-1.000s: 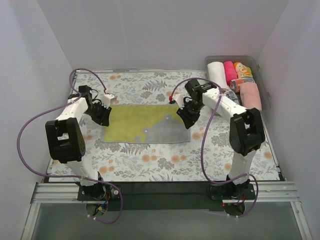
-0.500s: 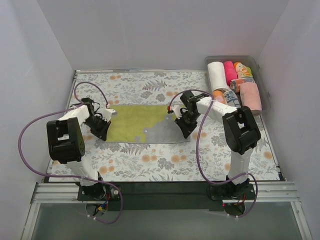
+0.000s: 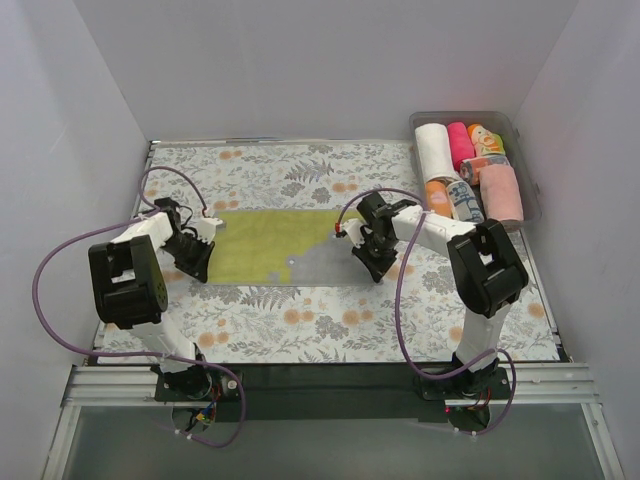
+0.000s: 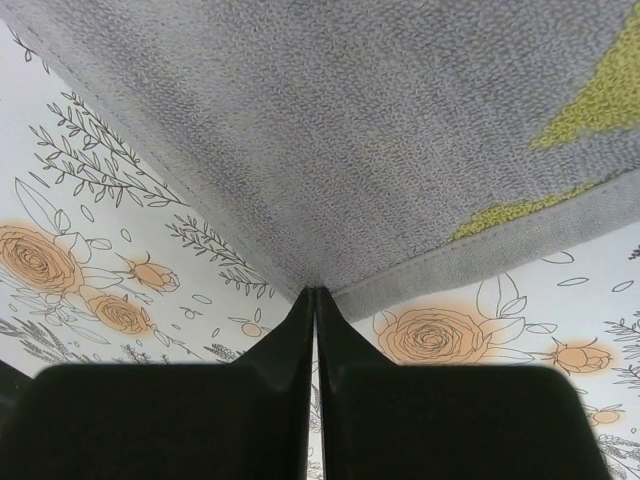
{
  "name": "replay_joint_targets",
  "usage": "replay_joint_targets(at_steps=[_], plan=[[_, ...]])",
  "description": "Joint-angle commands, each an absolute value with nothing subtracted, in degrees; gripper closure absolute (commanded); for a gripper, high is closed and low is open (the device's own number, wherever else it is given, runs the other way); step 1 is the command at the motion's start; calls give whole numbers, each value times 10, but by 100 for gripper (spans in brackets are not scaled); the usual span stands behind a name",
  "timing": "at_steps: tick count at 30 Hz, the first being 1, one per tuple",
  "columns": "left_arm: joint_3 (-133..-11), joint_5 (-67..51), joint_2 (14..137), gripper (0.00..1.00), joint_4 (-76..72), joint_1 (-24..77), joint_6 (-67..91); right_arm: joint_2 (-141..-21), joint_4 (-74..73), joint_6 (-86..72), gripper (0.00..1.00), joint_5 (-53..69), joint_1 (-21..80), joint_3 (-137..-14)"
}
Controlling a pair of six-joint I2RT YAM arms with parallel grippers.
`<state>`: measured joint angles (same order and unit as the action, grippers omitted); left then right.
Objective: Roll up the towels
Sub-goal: Flatten the towel
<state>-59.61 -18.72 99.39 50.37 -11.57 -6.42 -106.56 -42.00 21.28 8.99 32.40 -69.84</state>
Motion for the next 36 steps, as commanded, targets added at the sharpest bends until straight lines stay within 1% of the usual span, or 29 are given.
replay_joint_targets(at_steps=[1, 6, 7, 9, 12, 13, 14, 15, 16, 17, 18, 19, 21, 22, 25, 27, 28, 29, 30, 31, 32, 34, 36], plan=[[-575, -80, 1007, 100, 464, -147, -104, -1100, -410, 256, 96, -41, 314, -658], [-575, -93, 1005, 100, 473, -149, -109, -1088, -419, 269, 96, -19, 325, -655], [-577, -111, 1005, 100, 479, -149, -112, -1085, -422, 271, 95, -12, 329, -657], [-584, -126, 1005, 100, 492, -149, -120, -1073, -427, 275, 94, 22, 344, -659], [-598, -176, 986, 100, 507, -149, -132, -1057, -435, 276, 85, 65, 354, -678], [-603, -187, 981, 100, 511, -149, -133, -1055, -435, 272, 77, 74, 354, -684], [-611, -207, 977, 100, 518, -147, -134, -1049, -437, 270, 73, 80, 354, -692], [-627, -218, 976, 98, 534, -148, -135, -1048, -436, 266, 70, 85, 354, -698], [-637, -232, 977, 96, 545, -148, -137, -1046, -435, 258, 62, 84, 354, -702], [-643, -250, 970, 93, 550, -148, -137, -1040, -434, 256, 58, 84, 352, -715], [-651, -264, 966, 86, 560, -148, -135, -1035, -434, 255, 55, 84, 351, -722], [-670, -278, 961, 82, 565, -148, -134, -1031, -437, 255, 50, 86, 348, -731], [-696, -318, 949, 75, 583, -149, -137, -1016, -441, 260, 43, 99, 335, -760], [-721, -327, 946, 69, 585, -149, -135, -1013, -446, 262, 41, 103, 330, -770], [-764, -349, 952, 60, 573, -149, -120, -1005, -453, 272, 39, 140, 300, -816], [-807, -342, 969, 58, 553, -148, -101, -1004, -452, 282, 39, 171, 279, -847], [-823, -341, 991, 57, 547, -149, -96, -1007, -449, 283, 39, 179, 272, -882], [-851, -338, 1006, 57, 541, -149, -89, -1025, -445, 280, 40, 184, 260, -902], [-866, -332, 1019, 57, 514, -148, -59, -1041, -446, 266, 43, 173, 254, -924], [-880, -320, 1033, 58, 504, -149, -45, -1061, -448, 252, 49, 165, 247, -973], [-915, -321, 1065, 62, 498, -149, -36, -1097, -450, 240, 52, 159, 230, -995], [-939, -326, 1094, 64, 478, -149, -9, -1128, -447, 222, 57, 166, 211, -1041], [-961, -326, 1121, 66, 446, -148, 24, -1158, -440, 211, 60, 148, 197, -1065]])
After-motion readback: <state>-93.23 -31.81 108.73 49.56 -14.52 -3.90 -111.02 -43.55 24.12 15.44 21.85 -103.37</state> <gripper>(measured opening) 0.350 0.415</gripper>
